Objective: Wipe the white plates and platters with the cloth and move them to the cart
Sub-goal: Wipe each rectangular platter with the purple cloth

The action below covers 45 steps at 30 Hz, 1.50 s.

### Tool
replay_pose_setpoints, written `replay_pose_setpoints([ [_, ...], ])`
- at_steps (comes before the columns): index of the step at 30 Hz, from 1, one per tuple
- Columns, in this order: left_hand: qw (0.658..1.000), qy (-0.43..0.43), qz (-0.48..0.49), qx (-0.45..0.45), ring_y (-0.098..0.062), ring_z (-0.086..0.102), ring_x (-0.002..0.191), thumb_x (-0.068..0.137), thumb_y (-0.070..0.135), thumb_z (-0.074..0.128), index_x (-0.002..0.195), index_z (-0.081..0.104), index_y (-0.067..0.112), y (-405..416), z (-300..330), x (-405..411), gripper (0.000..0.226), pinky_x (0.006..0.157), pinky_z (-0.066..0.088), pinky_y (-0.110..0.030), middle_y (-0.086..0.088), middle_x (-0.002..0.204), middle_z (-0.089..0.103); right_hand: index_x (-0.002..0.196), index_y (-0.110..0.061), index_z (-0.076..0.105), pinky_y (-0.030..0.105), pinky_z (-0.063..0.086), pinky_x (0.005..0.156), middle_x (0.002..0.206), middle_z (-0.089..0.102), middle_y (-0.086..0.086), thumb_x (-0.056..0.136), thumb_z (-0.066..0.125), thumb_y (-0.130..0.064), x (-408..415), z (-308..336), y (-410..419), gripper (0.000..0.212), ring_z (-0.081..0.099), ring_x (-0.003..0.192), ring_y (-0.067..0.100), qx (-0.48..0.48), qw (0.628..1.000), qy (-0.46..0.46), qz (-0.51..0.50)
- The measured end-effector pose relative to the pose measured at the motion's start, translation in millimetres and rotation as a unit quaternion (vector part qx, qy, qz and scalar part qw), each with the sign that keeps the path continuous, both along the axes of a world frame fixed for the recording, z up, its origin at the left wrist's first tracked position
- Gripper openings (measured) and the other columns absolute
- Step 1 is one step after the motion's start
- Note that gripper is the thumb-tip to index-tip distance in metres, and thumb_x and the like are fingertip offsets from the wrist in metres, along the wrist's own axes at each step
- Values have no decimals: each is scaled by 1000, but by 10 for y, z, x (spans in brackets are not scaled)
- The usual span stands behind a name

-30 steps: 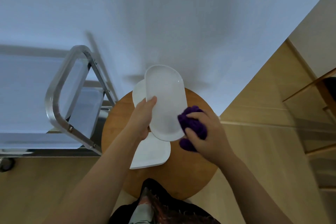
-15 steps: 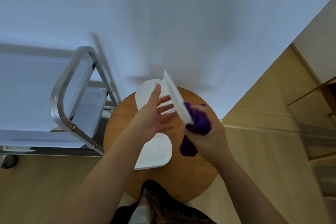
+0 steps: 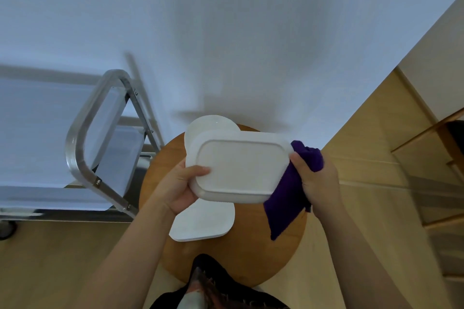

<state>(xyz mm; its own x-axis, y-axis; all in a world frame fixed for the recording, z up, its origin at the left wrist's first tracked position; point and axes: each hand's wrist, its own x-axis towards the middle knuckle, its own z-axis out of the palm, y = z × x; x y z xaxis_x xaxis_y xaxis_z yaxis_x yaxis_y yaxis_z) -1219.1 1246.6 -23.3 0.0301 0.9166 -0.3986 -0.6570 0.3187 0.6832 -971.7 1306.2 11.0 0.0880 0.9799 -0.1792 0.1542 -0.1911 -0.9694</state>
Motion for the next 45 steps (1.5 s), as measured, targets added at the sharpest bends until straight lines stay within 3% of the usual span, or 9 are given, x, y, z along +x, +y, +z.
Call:
replay_pose_setpoints([
  [5,999,22,32,10,-32,67,99,60,1,70,121,59,14,39,134,-21,63,69,56,-43,-14,112,68,123,-30,46,16,44,89,111,51,-33,87,62,-28,-143,-35,-79,39,53,105,3,210,974,-79,-33],
  [9,992,99,73,-6,-31,67,92,66,-4,66,110,62,16,80,251,-3,49,59,56,-39,-10,101,70,141,-22,26,16,26,106,139,38,13,84,57,-17,-365,113,-157,65,35,126,23,343,924,-165,41],
  [13,966,256,21,24,-30,66,81,76,-15,58,91,66,15,96,341,198,35,62,57,-37,-5,80,72,146,-25,18,29,30,103,149,24,20,84,50,-37,-763,294,-286,71,29,134,30,336,897,-215,192],
  [16,947,309,-54,64,-18,70,76,86,-9,52,89,67,16,29,386,240,30,61,55,-24,0,78,73,144,-16,30,39,31,108,147,32,12,83,64,-30,-951,351,-228,72,29,134,27,310,856,-260,323],
  [22,962,249,-87,65,-23,70,79,72,-20,57,91,67,7,-111,432,129,34,64,57,-30,-9,83,72,135,-39,35,9,37,85,122,45,-22,75,74,-40,-862,423,22,71,44,104,-5,229,858,-212,407],
  [25,973,212,-52,72,-26,69,77,58,-7,63,83,73,13,-156,477,97,34,66,57,-37,-10,83,72,123,-53,34,5,44,76,109,46,-38,64,76,-50,-769,415,113,73,49,100,-13,183,894,-166,373],
  [30,974,201,8,108,-21,68,72,37,9,69,74,75,15,-145,600,-62,38,58,57,-31,-6,76,71,108,-66,37,32,56,80,103,51,-39,51,78,-64,-449,186,246,70,59,96,1,96,936,-152,303],
  [39,981,110,144,64,-19,69,69,51,-4,53,89,63,7,-9,673,93,40,52,54,-30,-4,74,71,110,-43,50,23,54,59,92,66,-19,52,83,-47,-426,-107,194,68,67,83,7,-22,992,128,9],
  [45,972,106,208,15,-37,57,98,70,-13,45,105,60,5,-67,653,371,42,88,45,-61,-16,101,62,125,-26,43,38,58,73,107,61,-4,60,83,-37,-588,-111,102,76,64,93,18,-84,969,189,-134],
])
